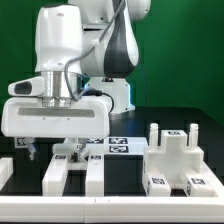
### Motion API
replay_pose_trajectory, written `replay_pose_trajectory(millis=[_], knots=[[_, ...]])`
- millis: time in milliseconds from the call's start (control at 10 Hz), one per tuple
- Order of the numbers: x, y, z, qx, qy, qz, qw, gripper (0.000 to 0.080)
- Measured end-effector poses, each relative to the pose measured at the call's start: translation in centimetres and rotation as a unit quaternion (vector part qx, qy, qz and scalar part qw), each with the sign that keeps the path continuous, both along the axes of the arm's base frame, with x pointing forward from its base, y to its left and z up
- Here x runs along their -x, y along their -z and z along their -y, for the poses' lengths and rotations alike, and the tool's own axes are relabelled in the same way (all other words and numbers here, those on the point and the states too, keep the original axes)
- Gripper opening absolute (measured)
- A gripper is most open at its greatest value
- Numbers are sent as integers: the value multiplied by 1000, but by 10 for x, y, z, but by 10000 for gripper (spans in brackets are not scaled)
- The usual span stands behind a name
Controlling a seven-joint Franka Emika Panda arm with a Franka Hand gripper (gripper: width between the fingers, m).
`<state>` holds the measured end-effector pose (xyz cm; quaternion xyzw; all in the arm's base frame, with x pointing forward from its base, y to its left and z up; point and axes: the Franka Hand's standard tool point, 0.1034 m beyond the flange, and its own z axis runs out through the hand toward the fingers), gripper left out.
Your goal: Assemble chair
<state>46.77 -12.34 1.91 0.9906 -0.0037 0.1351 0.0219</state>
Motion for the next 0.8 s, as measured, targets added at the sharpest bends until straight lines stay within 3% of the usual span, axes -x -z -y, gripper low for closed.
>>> replay_pose_trajectory(millis=[300,500,600,700,800], knots=[[-2,0,-4,-1,-2,2,1000,649],[-2,0,-4,0,-2,2,1000,359],[-5,-2,-3,2,-2,7,1000,359],[-5,-2,-3,2,-2,7,1000,279],[-5,-2,-3,2,-2,7,1000,279]])
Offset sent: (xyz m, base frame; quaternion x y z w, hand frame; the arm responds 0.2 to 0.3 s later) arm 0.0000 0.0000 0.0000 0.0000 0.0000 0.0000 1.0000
